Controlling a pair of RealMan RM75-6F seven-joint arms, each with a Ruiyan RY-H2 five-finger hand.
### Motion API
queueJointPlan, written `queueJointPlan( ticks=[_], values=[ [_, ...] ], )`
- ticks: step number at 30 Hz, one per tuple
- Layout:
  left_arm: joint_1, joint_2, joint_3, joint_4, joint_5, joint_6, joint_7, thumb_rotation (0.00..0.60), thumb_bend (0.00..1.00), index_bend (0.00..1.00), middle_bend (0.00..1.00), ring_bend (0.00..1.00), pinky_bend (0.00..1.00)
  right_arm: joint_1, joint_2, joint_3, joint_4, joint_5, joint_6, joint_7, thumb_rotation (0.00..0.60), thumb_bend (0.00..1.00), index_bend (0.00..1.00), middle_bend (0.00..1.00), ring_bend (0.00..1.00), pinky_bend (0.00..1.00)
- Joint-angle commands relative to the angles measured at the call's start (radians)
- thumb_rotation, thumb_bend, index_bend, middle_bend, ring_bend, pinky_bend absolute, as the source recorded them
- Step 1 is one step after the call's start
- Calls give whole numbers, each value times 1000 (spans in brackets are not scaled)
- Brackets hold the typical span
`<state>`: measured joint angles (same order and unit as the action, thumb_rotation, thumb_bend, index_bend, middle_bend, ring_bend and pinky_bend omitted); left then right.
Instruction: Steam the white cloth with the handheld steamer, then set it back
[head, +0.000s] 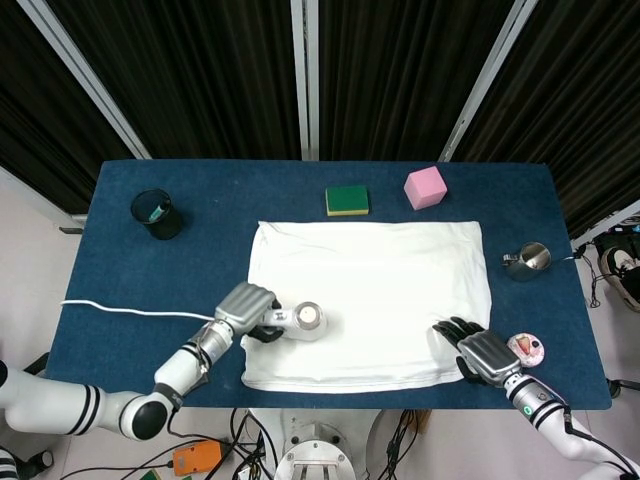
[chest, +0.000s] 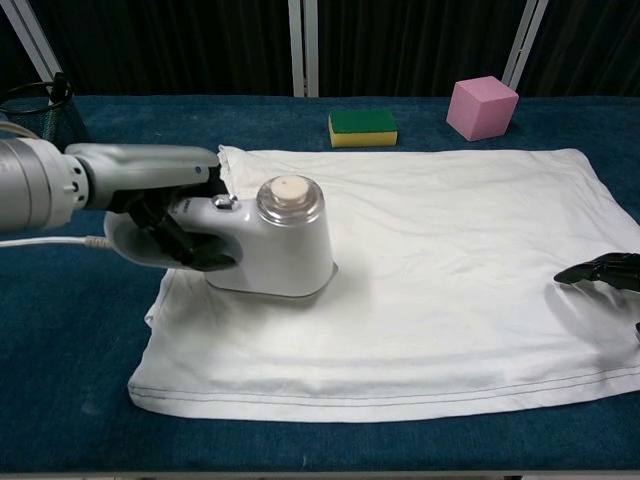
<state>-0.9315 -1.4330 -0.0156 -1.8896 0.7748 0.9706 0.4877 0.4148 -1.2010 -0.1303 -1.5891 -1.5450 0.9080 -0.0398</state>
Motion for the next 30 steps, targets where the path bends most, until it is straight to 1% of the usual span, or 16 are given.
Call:
queueJointPlan(
  ticks=[1, 6, 12, 17, 25, 27, 30],
  values=[
    [-4, -61, -9, 6, -2, 33, 29, 459, 513, 820, 878, 743, 655, 1, -3, -2, 3, 1, -2, 2, 600, 859, 78, 147, 94, 213],
    [-24, -128, -17, 37, -46, 49, 93, 459, 512, 820, 878, 742, 654, 3, -3, -2, 7, 1, -1, 4, 600, 859, 78, 147, 94, 213],
    [-34, -147, -3, 55, -108, 90, 178, 456, 508, 820, 878, 742, 655, 4, -3, -2, 10, 4, 1, 6, 600, 859, 78, 147, 94, 213],
    [-16, -113, 11, 41, -131, 110, 189, 456, 508, 820, 878, 742, 655, 7, -7, -2, 13, 5, -2, 6, 600, 859, 79, 147, 94, 213],
    [44, -28, 44, 51, -141, 111, 138, 456, 509, 820, 878, 742, 655, 11, -7, 2, 13, 11, -2, 4, 600, 858, 78, 147, 94, 213],
    [60, 0, 47, 52, -149, 99, 112, 456, 508, 820, 878, 742, 655, 11, -5, 3, 11, 12, 0, 3, 600, 859, 79, 147, 94, 213],
    [82, 36, 52, 50, -140, 109, 95, 455, 508, 820, 878, 742, 655, 12, -4, 4, 8, 14, 2, 1, 600, 859, 78, 147, 94, 213]
  ],
)
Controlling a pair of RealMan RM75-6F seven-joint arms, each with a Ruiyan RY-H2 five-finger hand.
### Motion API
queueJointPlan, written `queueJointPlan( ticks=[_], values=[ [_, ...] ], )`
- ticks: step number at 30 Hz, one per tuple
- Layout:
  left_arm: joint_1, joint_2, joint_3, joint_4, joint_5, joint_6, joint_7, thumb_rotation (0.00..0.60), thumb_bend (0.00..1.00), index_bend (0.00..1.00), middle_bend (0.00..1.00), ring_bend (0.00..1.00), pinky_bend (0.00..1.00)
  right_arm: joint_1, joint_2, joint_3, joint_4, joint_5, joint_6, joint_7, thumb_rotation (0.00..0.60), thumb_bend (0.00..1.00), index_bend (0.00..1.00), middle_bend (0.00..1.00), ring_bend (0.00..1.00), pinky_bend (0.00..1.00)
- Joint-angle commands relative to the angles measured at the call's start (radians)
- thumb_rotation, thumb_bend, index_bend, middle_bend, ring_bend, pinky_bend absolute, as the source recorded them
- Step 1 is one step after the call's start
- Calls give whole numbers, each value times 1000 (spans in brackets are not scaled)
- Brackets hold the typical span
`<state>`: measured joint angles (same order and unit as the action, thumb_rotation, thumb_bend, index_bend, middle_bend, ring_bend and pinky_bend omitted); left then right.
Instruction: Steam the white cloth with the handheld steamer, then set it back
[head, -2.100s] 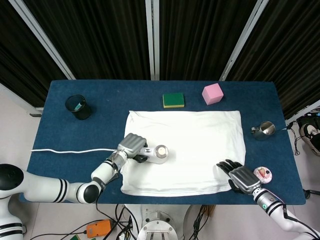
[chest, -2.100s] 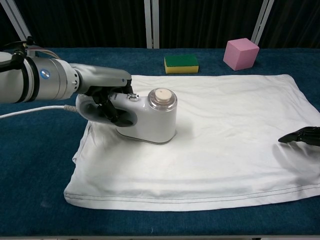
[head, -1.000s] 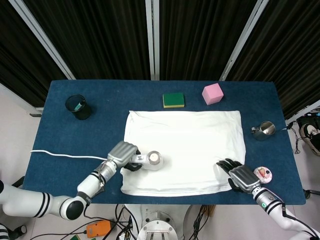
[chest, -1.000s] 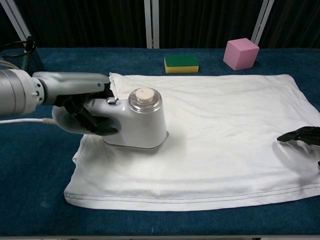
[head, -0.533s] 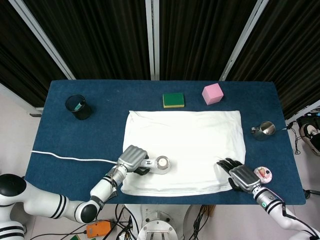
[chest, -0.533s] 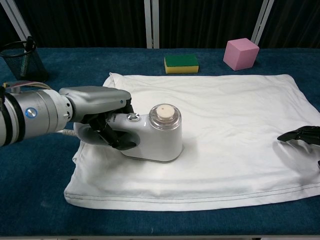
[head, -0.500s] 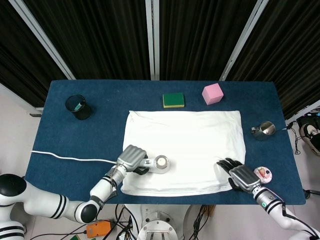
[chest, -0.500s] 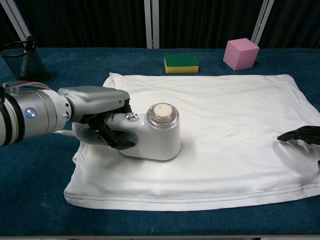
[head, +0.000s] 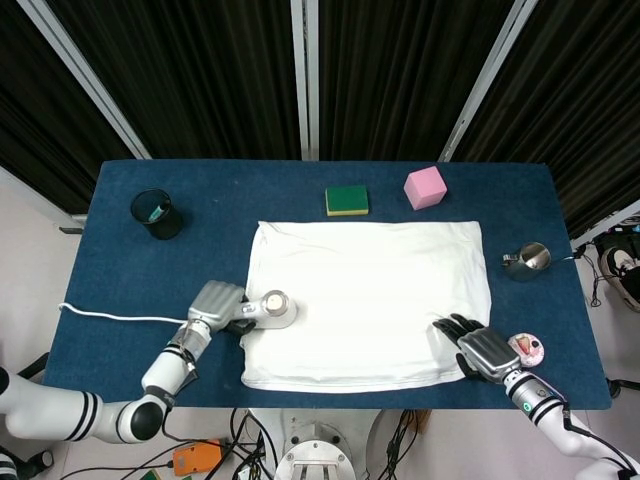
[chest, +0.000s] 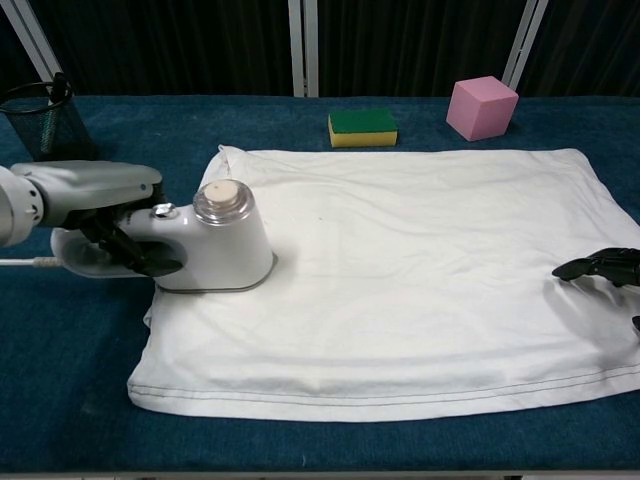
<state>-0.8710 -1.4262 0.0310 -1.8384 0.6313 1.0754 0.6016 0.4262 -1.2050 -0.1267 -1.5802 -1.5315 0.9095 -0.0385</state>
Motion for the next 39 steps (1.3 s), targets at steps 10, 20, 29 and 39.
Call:
queueJointPlan(
  ticks=[10, 20, 29, 39],
  values=[
    [36, 55, -47, -81, 113, -10, -80, 447, 508, 820, 877, 742, 655, 3, -1, -1, -3, 1, 0, -4, 600, 859, 78, 147, 94, 214],
    [-62, -95, -77, -54, 53, 5, 108, 445, 508, 820, 877, 741, 654, -2, 1, -2, -1, 11, 2, -2, 600, 859, 78, 147, 94, 213],
    [-88, -133, -73, -22, -56, 11, 174, 447, 508, 820, 877, 741, 655, 3, -7, 0, 13, 9, -3, 12, 600, 858, 78, 147, 94, 214],
    [-36, -61, -45, 0, -73, 44, 132, 446, 510, 820, 877, 741, 655, 10, -11, 7, 21, 13, -5, 15, 600, 858, 78, 147, 94, 213]
  ],
)
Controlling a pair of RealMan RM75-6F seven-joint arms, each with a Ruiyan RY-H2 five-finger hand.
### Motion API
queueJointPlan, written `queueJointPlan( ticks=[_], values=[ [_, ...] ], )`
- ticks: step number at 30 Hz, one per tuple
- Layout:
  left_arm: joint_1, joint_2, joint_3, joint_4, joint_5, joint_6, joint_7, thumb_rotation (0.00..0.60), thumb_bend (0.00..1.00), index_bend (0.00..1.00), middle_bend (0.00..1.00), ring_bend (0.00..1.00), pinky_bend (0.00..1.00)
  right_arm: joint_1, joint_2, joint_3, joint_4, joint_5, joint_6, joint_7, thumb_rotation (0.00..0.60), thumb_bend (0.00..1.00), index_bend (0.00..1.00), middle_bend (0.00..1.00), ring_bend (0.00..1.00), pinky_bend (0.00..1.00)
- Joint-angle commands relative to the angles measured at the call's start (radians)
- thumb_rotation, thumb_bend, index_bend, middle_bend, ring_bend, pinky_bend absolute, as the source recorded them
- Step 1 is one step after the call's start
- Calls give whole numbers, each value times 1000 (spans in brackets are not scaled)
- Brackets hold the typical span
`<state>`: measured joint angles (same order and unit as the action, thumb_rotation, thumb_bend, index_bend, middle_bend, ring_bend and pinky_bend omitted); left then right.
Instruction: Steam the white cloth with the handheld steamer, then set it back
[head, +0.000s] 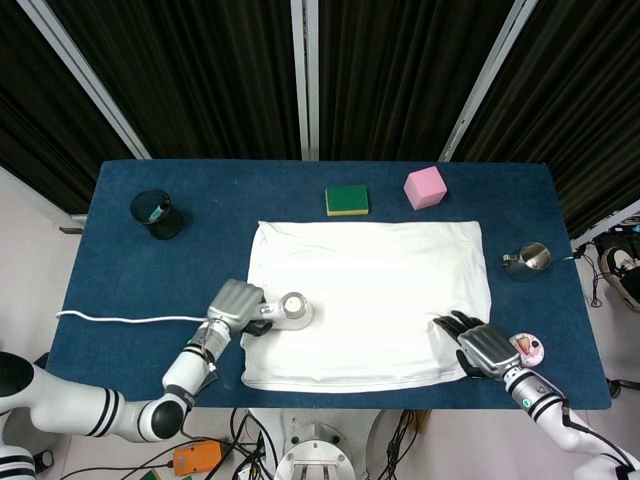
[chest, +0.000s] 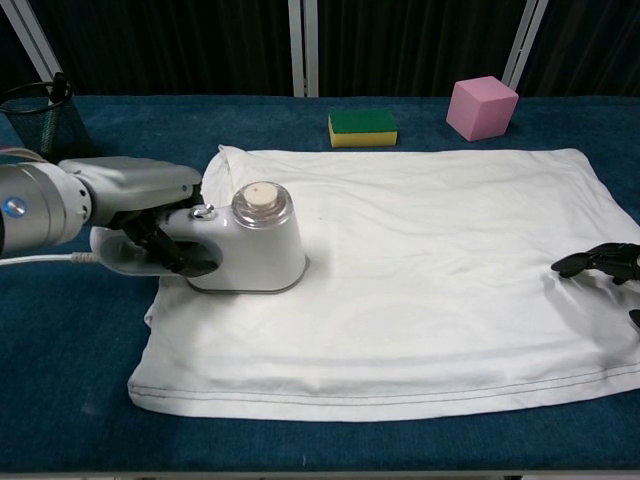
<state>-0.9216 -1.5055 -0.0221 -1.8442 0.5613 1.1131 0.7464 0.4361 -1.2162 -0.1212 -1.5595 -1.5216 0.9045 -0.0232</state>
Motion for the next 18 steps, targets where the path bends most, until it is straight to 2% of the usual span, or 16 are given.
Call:
queueJointPlan(
  ticks=[1, 7, 11, 18],
  values=[
    [20, 27, 11, 9, -5, 6, -18, 446, 510, 820, 877, 741, 655, 1, 0, 3, 1, 6, -1, 0, 600, 859, 78, 147, 94, 213],
    [61, 88, 19, 36, -26, -6, -71, 446, 510, 820, 877, 736, 655, 7, -7, 7, 8, 17, -13, 3, 600, 858, 79, 147, 94, 214],
    [105, 142, 10, 33, -3, 4, -145, 447, 511, 820, 876, 735, 654, 6, -6, 9, 4, 13, -6, 3, 600, 859, 79, 147, 94, 214],
    [195, 228, 8, 41, 68, -4, -292, 445, 511, 820, 872, 732, 654, -21, 41, 22, -35, -2, 80, 17, 600, 859, 78, 147, 94, 214]
  ],
)
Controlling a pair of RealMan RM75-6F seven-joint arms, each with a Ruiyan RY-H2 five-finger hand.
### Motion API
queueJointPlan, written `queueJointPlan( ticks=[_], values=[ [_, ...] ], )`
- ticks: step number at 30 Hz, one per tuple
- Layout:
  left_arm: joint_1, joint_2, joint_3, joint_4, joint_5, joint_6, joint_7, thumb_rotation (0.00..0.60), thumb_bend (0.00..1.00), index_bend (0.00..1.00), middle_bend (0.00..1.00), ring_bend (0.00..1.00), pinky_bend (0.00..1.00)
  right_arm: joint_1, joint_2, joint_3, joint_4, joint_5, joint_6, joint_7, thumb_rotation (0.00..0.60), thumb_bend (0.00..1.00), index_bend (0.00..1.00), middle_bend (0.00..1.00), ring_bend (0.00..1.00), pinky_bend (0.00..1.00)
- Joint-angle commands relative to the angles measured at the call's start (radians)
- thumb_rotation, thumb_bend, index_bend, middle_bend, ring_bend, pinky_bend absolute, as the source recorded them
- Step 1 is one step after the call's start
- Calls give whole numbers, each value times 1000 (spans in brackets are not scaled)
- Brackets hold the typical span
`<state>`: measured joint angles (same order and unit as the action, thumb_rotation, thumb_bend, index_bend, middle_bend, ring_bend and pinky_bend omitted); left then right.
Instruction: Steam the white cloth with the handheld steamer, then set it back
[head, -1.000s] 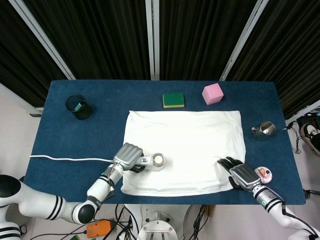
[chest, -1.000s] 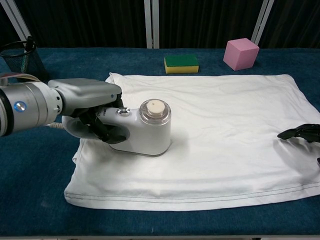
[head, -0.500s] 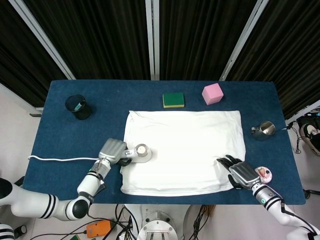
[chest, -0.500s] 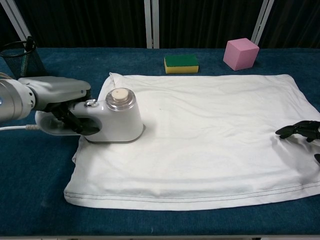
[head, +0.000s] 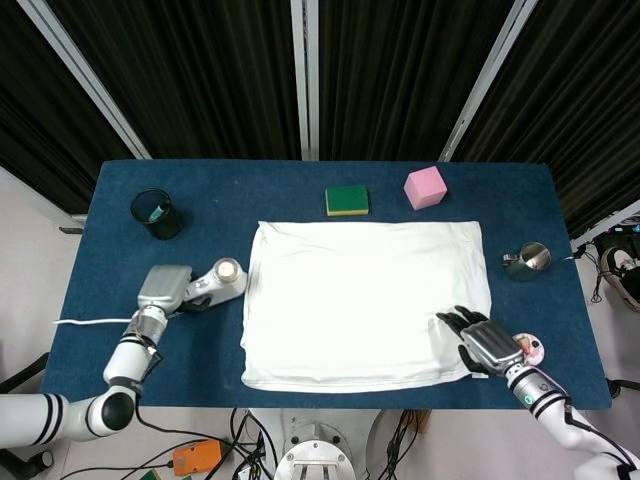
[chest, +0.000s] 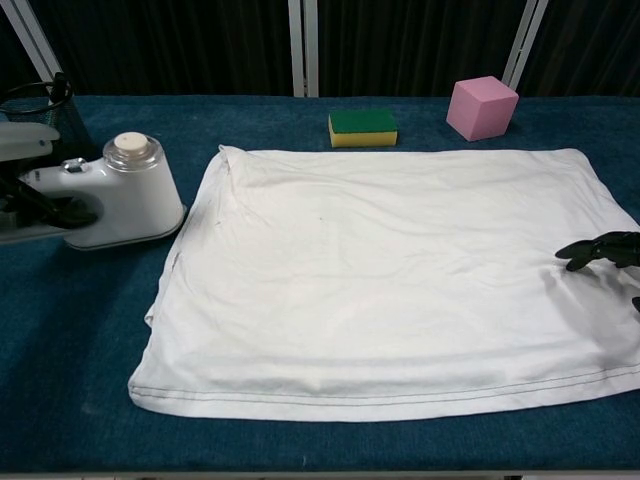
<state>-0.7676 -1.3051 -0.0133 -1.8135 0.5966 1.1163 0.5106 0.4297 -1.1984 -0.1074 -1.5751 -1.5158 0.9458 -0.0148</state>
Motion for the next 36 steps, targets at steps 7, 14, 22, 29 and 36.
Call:
queueJointPlan(
  ticks=[7, 14, 22, 29, 36],
  values=[
    [91, 19, 6, 59, 88, -43, -130, 446, 491, 792, 831, 698, 654, -54, 91, 37, -65, -20, 158, 41, 600, 859, 78, 147, 94, 214],
    [117, -21, 6, 88, 142, 3, -104, 478, 202, 518, 576, 490, 566, -86, 141, 57, -93, -28, 238, 74, 600, 658, 78, 147, 94, 214],
    [163, 7, 18, 41, 241, 71, -91, 475, 38, 116, 147, 152, 293, -109, 171, 70, -87, -32, 278, 142, 600, 540, 78, 146, 94, 214],
    [306, 128, 49, -44, 450, 259, -220, 471, 28, 44, 33, 34, 128, -163, 205, 88, -59, -3, 355, 220, 600, 517, 57, 146, 94, 214],
    [490, 189, 79, 87, 603, 460, -437, 497, 28, 44, 43, 10, 1, -243, 233, 107, -29, 5, 488, 258, 600, 204, 4, 115, 22, 135]
  ],
)
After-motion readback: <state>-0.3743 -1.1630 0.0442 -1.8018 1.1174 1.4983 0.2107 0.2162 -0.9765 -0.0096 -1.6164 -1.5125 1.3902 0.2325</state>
